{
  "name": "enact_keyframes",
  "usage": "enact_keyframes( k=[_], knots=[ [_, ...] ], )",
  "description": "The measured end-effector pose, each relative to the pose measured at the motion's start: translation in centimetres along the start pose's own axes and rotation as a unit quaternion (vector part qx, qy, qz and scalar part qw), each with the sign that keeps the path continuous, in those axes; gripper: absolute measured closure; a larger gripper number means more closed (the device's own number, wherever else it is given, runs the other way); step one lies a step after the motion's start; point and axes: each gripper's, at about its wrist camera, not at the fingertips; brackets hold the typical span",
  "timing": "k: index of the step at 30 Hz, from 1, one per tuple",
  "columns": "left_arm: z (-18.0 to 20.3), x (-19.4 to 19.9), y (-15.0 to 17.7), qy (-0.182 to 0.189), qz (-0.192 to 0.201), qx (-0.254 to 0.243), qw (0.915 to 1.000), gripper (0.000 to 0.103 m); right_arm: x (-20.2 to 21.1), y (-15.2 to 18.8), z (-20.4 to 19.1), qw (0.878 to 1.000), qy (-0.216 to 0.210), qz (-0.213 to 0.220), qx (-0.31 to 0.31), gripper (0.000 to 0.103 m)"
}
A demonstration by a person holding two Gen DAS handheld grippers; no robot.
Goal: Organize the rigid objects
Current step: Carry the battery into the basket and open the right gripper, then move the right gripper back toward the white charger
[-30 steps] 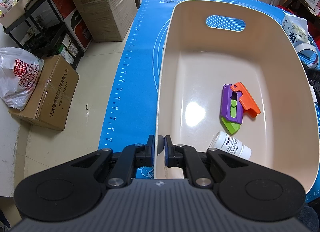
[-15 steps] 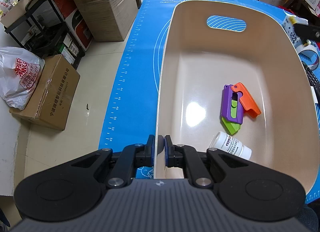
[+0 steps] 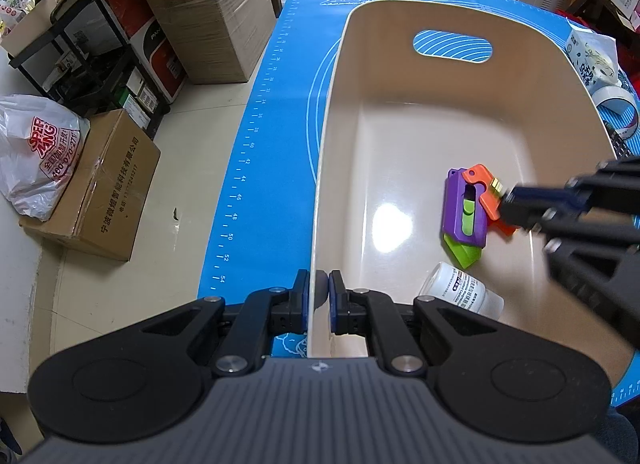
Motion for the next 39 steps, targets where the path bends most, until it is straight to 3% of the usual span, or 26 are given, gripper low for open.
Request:
enact_keyframes(
  k=[10, 17, 21, 29, 33, 36, 39],
  knots=[
    [0.0, 0.0, 0.0, 0.000, 0.000, -0.001, 1.0000, 0.092, -3.1, 1.9, -1.5, 0.995, -0.008, -0.090, 0.031, 0.085],
    [0.1, -0.1, -0.1, -0.002, 0.000, -0.002, 1.0000, 0.092, -3.3, 2.4, -1.5, 0.992, -0.005, -0.117, 0.036, 0.084],
    [0.1, -0.1, -0.1, -0.002, 0.000, -0.002, 1.0000, 0.092, -3.4, 2.4, -1.4, 0.991, -0.007, -0.129, 0.035, 0.070],
    [0.1, -0.2, -0.1, -0.002, 0.000, -0.002, 1.0000, 0.092, -2.3, 2.3, -1.2, 0.994, -0.021, -0.102, 0.030, 0.048],
    [0.1, -0.1, -0.2, -0.002, 0.000, -0.002, 1.0000, 0.092, -0.8, 2.1, -1.1, 0.997, -0.018, -0.074, 0.029, 0.047],
    [0.1, -0.1, -0.1, -0.002, 0.001, -0.002, 1.0000, 0.092, 1.1, 1.5, -0.1, 0.999, -0.030, -0.037, 0.001, 0.045],
    [0.1, -0.1, -0.2, -0.003, 0.001, -0.003, 1.0000, 0.092, 3.7, 0.8, 1.0, 1.000, -0.013, 0.012, -0.026, 0.040]
  ],
)
Point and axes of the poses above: each gripper's, at about its wrist camera, not at the fingertips, and x roughly against the way its jaws point, z to its right, y to its underside, and after that the axes turned 12 degrees about -y, right-handed
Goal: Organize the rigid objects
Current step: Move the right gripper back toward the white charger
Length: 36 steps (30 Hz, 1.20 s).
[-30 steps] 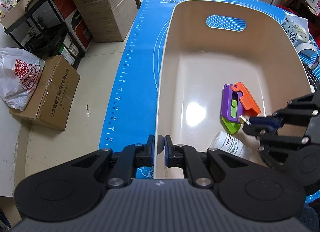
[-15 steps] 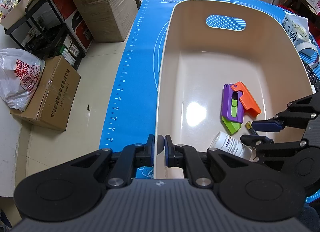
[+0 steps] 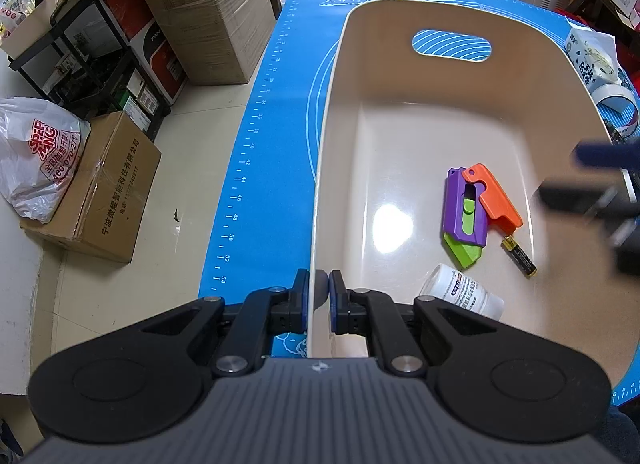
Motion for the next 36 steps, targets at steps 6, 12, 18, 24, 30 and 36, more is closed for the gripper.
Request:
enact_keyframes(
  k=[6, 12, 18, 24, 30, 36],
  knots=[
    [0.0, -0.1, 0.0, 0.001, 0.000, 0.001, 1.0000, 0.092, 4.6, -0.3, 3.3, 0.996, 0.025, 0.067, -0.058, 0.037],
    [0.0, -0.1, 0.0, 0.000, 0.001, 0.001, 1.0000, 0.092, 7.5, 1.3, 8.0, 0.985, 0.088, 0.092, -0.114, 0.037],
    [0.0, -0.1, 0.0, -0.002, 0.001, 0.002, 1.0000, 0.092, 7.8, 4.8, 12.8, 0.972, 0.123, 0.070, -0.190, 0.037],
    [0.1, -0.1, 0.1, -0.004, 0.003, 0.001, 1.0000, 0.091, 6.5, 8.1, 15.7, 0.959, 0.132, 0.027, -0.250, 0.035],
    [0.2, 0.0, 0.2, -0.005, 0.003, 0.000, 1.0000, 0.091, 5.5, 9.9, 17.4, 0.949, 0.125, 0.013, -0.289, 0.030],
    [0.3, 0.0, 0.2, -0.006, 0.002, 0.000, 1.0000, 0.091, 3.8, 9.9, 18.0, 0.945, 0.125, -0.008, -0.301, 0.030]
  ],
)
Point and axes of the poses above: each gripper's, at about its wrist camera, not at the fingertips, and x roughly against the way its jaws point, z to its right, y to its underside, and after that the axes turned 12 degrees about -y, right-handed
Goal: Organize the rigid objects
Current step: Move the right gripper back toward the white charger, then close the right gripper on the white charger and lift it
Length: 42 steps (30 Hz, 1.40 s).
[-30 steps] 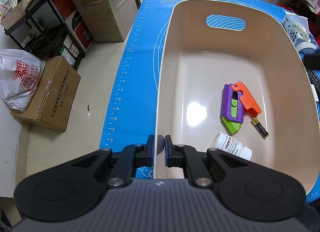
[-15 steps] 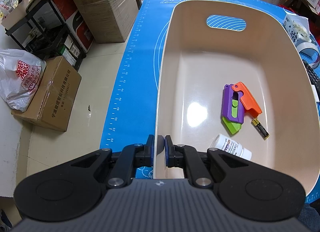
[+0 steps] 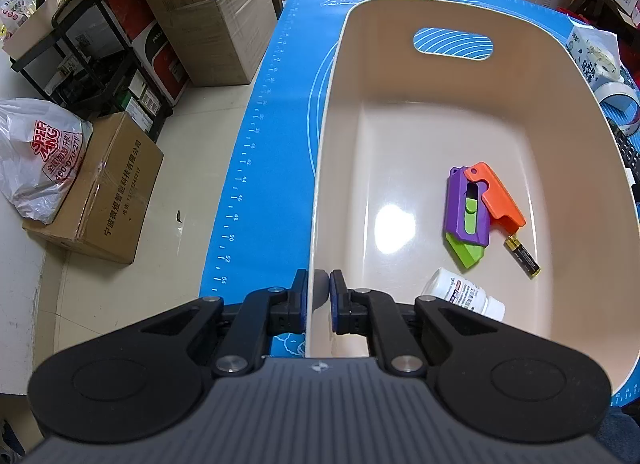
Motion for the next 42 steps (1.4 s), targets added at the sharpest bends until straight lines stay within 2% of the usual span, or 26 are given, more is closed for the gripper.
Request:
enact_keyframes(
  k=[6, 13, 16, 18, 20, 24, 27, 35, 42],
  knots=[
    [0.1, 0.0, 0.0, 0.001, -0.001, 0.000, 1.0000, 0.091, -1.7, -0.2, 0.1, 1.000, 0.003, -0.009, -0.011, 0.030],
    [0.0, 0.0, 0.0, 0.001, -0.001, 0.000, 1.0000, 0.091, -3.2, -0.3, -0.3, 1.000, 0.015, 0.006, 0.010, 0.032],
    [0.0, 0.0, 0.0, 0.001, 0.000, 0.000, 1.0000, 0.091, -3.7, -0.4, -0.5, 1.000, 0.018, 0.007, 0.021, 0.040],
    [0.0, 0.0, 0.0, 0.001, -0.001, 0.001, 1.0000, 0.091, -3.9, -0.3, -0.5, 0.999, 0.026, 0.009, 0.025, 0.055],
    [0.1, 0.0, 0.0, 0.001, -0.001, 0.001, 1.0000, 0.091, -3.9, -0.2, -0.5, 0.999, 0.037, 0.012, 0.028, 0.061],
    [0.0, 0.0, 0.0, 0.001, -0.001, 0.001, 1.0000, 0.091, -3.5, -0.3, -0.4, 1.000, 0.021, 0.013, 0.019, 0.061],
    [0.0, 0.0, 0.0, 0.001, -0.001, 0.001, 1.0000, 0.091, -2.6, -0.5, -1.1, 0.999, 0.024, 0.030, 0.028, 0.061],
    [0.1, 0.0, -0.1, 0.001, -0.001, 0.000, 1.0000, 0.091, 1.6, -2.3, -3.1, 0.995, -0.025, 0.094, 0.022, 0.061],
    [0.1, 0.0, -0.1, 0.001, -0.001, 0.000, 1.0000, 0.091, 4.6, -2.5, -7.4, 0.982, -0.065, 0.156, 0.083, 0.061]
  ],
)
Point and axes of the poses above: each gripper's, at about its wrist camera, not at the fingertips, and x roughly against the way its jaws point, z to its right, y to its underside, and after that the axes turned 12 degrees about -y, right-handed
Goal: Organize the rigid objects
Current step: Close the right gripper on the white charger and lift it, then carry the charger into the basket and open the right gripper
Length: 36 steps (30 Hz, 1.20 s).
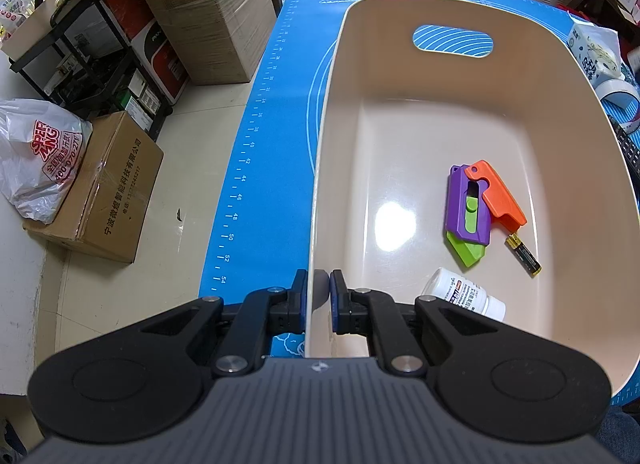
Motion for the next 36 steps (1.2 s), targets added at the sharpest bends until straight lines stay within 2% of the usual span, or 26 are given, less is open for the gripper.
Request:
enact_keyframes(
  k=[6, 13, 21, 26, 36],
  knots=[
    [0.0, 0.0, 0.0, 0.000, 0.000, 0.000, 1.0000, 0.091, 0.0, -0.3, -4.3, 0.997, -0.065, 0.012, 0.042, 0.061],
    [0.0, 0.0, 0.0, 0.000, 0.000, 0.000, 1.0000, 0.091, -2.5, 1.6, -9.2, 0.983, -0.129, -0.047, 0.123, 0.061],
    [0.0, -0.3, 0.2, -0.001, -0.001, -0.002, 1.0000, 0.091, -6.7, 4.9, -13.6, 0.964, -0.117, -0.143, 0.189, 0.061],
    [-0.1, -0.4, 0.2, -0.001, -0.001, -0.004, 1.0000, 0.091, -8.8, 6.5, -14.2, 0.955, -0.095, -0.191, 0.207, 0.061],
    [0.2, -0.3, 0.1, -0.004, -0.002, -0.008, 1.0000, 0.091, -11.4, 8.0, -14.8, 0.930, -0.081, -0.269, 0.236, 0.061]
  ],
)
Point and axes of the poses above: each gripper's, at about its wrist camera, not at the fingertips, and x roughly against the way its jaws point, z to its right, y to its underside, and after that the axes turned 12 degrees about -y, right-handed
